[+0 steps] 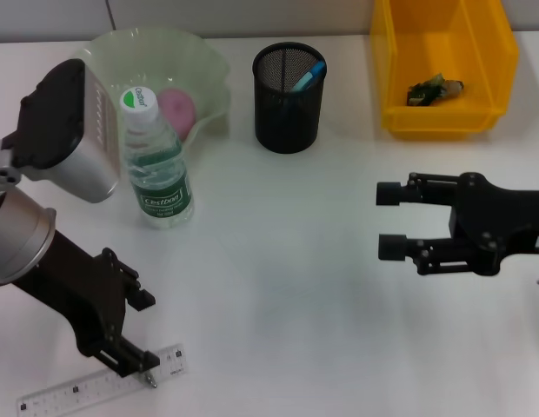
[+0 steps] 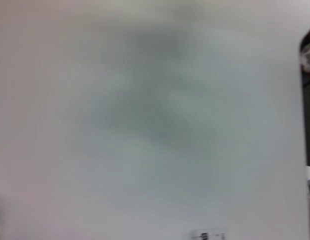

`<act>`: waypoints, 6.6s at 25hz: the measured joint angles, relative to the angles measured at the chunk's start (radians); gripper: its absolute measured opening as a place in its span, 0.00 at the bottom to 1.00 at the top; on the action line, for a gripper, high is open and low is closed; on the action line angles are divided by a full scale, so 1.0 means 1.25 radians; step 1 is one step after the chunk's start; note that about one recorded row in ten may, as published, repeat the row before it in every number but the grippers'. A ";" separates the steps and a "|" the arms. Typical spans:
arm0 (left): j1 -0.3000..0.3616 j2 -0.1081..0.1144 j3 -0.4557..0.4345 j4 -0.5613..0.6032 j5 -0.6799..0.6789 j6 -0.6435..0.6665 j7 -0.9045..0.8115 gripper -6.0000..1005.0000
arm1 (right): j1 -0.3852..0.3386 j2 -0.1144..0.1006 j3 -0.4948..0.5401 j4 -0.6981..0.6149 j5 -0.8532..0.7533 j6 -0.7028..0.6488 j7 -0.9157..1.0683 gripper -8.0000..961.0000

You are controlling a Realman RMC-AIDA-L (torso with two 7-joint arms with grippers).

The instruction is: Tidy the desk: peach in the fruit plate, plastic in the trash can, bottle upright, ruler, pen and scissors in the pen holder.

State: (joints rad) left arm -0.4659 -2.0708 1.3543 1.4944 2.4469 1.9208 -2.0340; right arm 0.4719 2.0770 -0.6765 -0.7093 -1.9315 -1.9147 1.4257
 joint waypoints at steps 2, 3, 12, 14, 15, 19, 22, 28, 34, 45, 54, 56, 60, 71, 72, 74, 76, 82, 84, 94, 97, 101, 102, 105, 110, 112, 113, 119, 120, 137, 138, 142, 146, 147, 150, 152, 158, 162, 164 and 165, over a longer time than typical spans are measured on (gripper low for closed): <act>-0.003 0.000 0.010 0.000 0.011 -0.014 -0.020 0.72 | 0.007 0.000 0.000 0.000 0.000 0.008 0.004 0.82; -0.005 0.000 0.022 -0.005 0.024 -0.026 -0.040 0.76 | 0.010 0.000 0.000 0.000 0.000 0.012 0.005 0.82; -0.001 0.000 0.131 0.005 0.067 -0.028 -0.110 0.75 | 0.031 0.000 0.000 0.013 0.004 0.054 0.008 0.82; -0.001 -0.002 0.140 0.006 0.065 -0.033 -0.115 0.75 | 0.035 0.000 0.000 0.017 0.004 0.056 0.008 0.82; -0.001 -0.002 0.143 0.004 0.066 -0.037 -0.116 0.75 | 0.036 0.000 0.000 0.018 0.005 0.057 0.008 0.82; -0.005 -0.004 0.163 -0.005 0.069 -0.049 -0.128 0.75 | 0.036 0.000 0.000 0.020 0.005 0.065 0.008 0.82; -0.006 -0.004 0.191 -0.006 0.070 -0.053 -0.140 0.75 | 0.036 0.000 0.000 0.025 0.005 0.070 0.008 0.82; -0.007 -0.003 0.215 -0.006 0.075 -0.064 -0.150 0.75 | 0.030 0.000 0.000 0.030 0.005 0.072 0.005 0.82; -0.011 -0.002 0.221 -0.013 0.079 -0.081 -0.151 0.75 | 0.028 0.000 0.000 0.040 0.005 0.073 0.003 0.82; -0.017 -0.002 0.250 -0.039 0.091 -0.098 -0.148 0.75 | 0.027 0.000 0.002 0.043 0.005 0.079 0.004 0.82; -0.022 -0.002 0.269 -0.044 0.092 -0.107 -0.152 0.75 | 0.029 0.000 0.000 0.042 0.005 0.085 0.006 0.82; -0.022 -0.002 0.269 -0.044 0.092 -0.107 -0.155 0.75 | 0.027 0.001 0.000 0.042 0.005 0.088 0.006 0.82; -0.022 -0.002 0.271 -0.044 0.092 -0.112 -0.156 0.75 | 0.027 0.001 0.000 0.042 0.005 0.088 0.006 0.82; -0.024 -0.004 0.308 -0.037 0.095 -0.132 -0.182 0.75 | 0.027 0.001 0.001 0.043 0.005 0.087 0.006 0.82; -0.024 -0.004 0.308 -0.037 0.095 -0.132 -0.182 0.75 | 0.027 0.001 0.001 0.043 0.005 0.087 0.006 0.82; -0.024 -0.004 0.312 -0.037 0.099 -0.134 -0.183 0.75 | 0.027 0.001 0.000 0.043 0.005 0.087 0.006 0.82; -0.025 -0.004 0.312 -0.037 0.099 -0.138 -0.187 0.75 | 0.026 0.001 0.000 0.043 0.005 0.087 0.005 0.82; -0.028 -0.004 0.314 -0.037 0.099 -0.143 -0.188 0.75 | 0.026 0.001 0.000 0.043 0.005 0.087 0.003 0.82; -0.028 -0.004 0.315 -0.037 0.099 -0.145 -0.189 0.75 | 0.026 0.001 0.001 0.043 0.005 0.087 0.002 0.82; -0.027 -0.004 0.333 -0.039 0.100 -0.152 -0.193 0.75 | 0.026 0.000 0.000 0.043 0.005 0.087 0.003 0.82; -0.027 -0.004 0.336 -0.039 0.100 -0.152 -0.197 0.75 | 0.026 0.000 0.000 0.043 0.005 0.087 0.004 0.82; -0.027 -0.004 0.345 -0.038 0.102 -0.153 -0.200 0.75 | 0.025 0.000 0.000 0.043 0.004 0.085 0.004 0.82; -0.027 -0.004 0.348 -0.038 0.105 -0.154 -0.201 0.75 | 0.025 0.000 0.000 0.043 0.004 0.085 0.004 0.82; -0.027 -0.005 0.354 -0.038 0.110 -0.160 -0.201 0.75 | 0.024 0.000 0.000 0.043 0.004 0.082 0.005 0.82; -0.027 -0.005 0.358 -0.038 0.114 -0.166 -0.208 0.75 | 0.022 -0.001 0.000 0.042 0.004 0.080 0.007 0.82; -0.027 -0.005 0.358 -0.037 0.119 -0.169 -0.210 0.75 | 0.019 -0.001 0.000 0.042 0.004 0.080 0.007 0.82; -0.026 -0.005 0.359 -0.037 0.122 -0.171 -0.210 0.75 | 0.018 -0.001 0.000 0.041 0.004 0.080 0.007 0.82; -0.024 -0.005 0.375 -0.036 0.132 -0.175 -0.213 0.75 | 0.016 -0.001 0.000 0.042 0.005 0.080 0.007 0.82; -0.025 -0.005 0.376 -0.036 0.132 -0.175 -0.213 0.75 | 0.016 -0.001 0.000 0.041 0.005 0.080 0.007 0.82; -0.025 -0.005 0.394 -0.029 0.131 -0.172 -0.213 0.74 | 0.016 0.000 0.003 0.040 0.005 0.080 0.008 0.82; -0.026 -0.005 0.395 -0.030 0.131 -0.173 -0.213 0.74 | 0.016 0.000 0.003 0.040 0.005 0.080 0.008 0.82; -0.028 -0.005 0.395 -0.031 0.132 -0.172 -0.213 0.66 | 0.016 0.000 0.003 0.039 0.005 0.080 0.008 0.82; -0.027 -0.005 0.396 -0.030 0.132 -0.175 -0.213 0.59 | 0.016 0.000 0.003 0.038 0.005 0.079 0.009 0.82; -0.027 -0.005 0.396 -0.031 0.132 -0.175 -0.214 0.58 | 0.016 0.000 0.003 0.038 0.005 0.079 0.009 0.82; -0.028 -0.005 0.397 -0.032 0.132 -0.176 -0.214 0.55 | 0.016 0.000 0.003 0.039 0.005 0.079 0.009 0.82; -0.027 -0.005 0.397 -0.030 0.132 -0.177 -0.215 0.56 | 0.016 0.000 0.003 0.039 0.005 0.078 0.009 0.82; -0.029 -0.005 0.406 -0.032 0.133 -0.176 -0.215 0.48 | 0.015 -0.001 0.004 0.038 0.005 0.077 0.009 0.82; -0.030 -0.005 0.408 -0.028 0.139 -0.177 -0.219 0.43 | 0.015 -0.002 0.005 0.038 0.005 0.076 0.009 0.82; -0.032 -0.005 0.408 -0.028 0.139 -0.174 -0.220 0.41 | 0.015 -0.002 0.005 0.037 0.005 0.075 0.009 0.82; -0.033 -0.005 0.409 -0.028 0.140 -0.173 -0.220 0.41 | 0.015 -0.002 0.006 0.037 0.005 0.075 0.009 0.82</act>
State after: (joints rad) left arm -0.5071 -2.0769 1.8650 1.4588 2.6214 1.7045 -2.3086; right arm 0.4909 2.0739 -0.6694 -0.6634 -1.9251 -1.8215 1.4375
